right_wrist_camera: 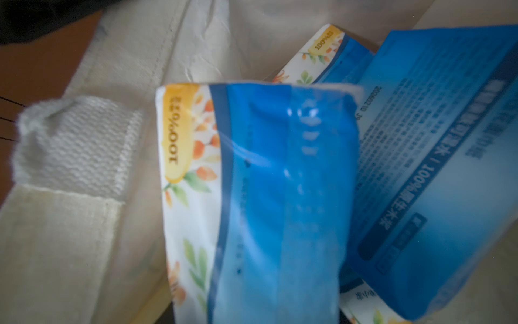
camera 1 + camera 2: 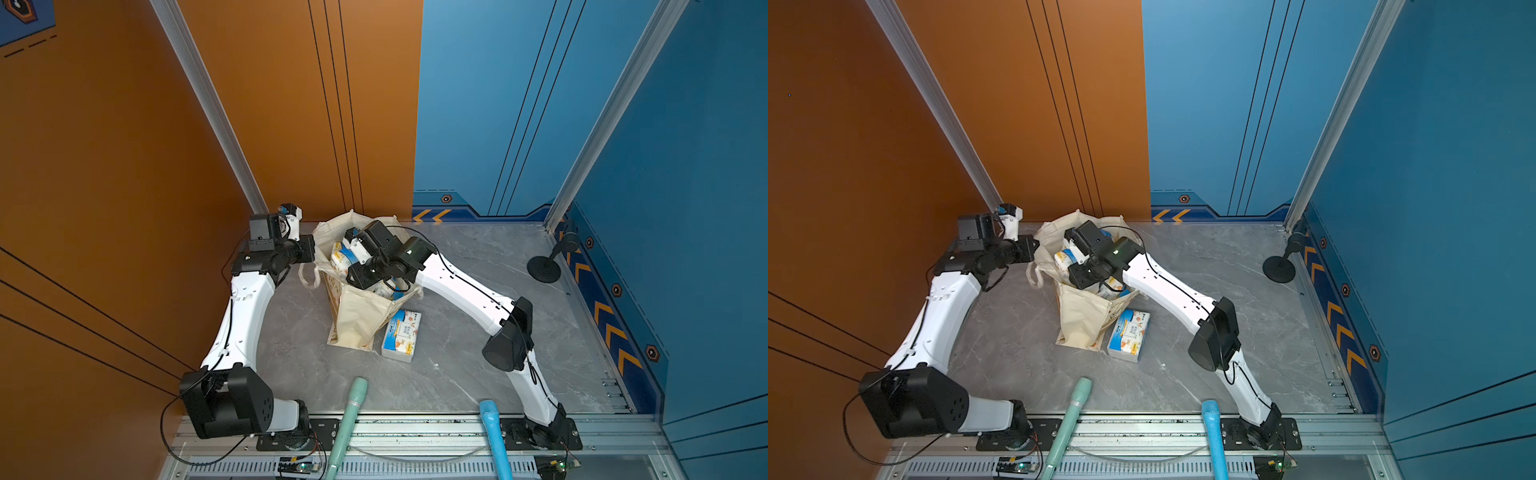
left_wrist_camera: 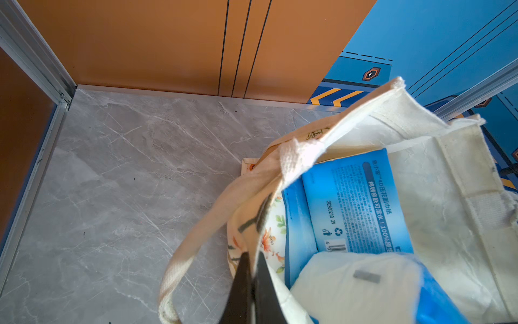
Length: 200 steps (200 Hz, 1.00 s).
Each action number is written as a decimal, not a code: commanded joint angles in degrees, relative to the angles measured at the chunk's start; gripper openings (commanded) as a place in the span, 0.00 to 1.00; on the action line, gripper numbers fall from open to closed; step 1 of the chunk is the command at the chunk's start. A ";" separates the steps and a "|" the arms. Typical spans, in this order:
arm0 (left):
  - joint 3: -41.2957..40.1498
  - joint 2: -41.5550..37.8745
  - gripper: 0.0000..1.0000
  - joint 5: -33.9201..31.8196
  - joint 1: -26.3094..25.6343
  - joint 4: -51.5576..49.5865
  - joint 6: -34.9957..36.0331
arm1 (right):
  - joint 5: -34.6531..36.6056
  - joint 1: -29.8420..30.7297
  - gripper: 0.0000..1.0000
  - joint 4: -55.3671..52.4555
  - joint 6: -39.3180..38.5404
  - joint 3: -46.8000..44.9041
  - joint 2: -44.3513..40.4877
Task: Put tissues into the canvas bag
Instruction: Place the pack of facial tissues in the canvas bag.
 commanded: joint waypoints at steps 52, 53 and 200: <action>-0.65 0.23 0.00 0.95 0.12 -0.34 -0.36 | 0.65 2.15 0.43 -6.57 1.91 11.04 11.23; -0.66 0.25 0.00 0.92 0.14 -0.34 -0.32 | 0.74 2.13 0.43 -6.48 2.00 11.08 11.29; -0.69 0.68 0.00 0.77 0.17 -0.30 -0.20 | -1.18 -2.62 0.74 13.47 2.34 -12.56 -12.68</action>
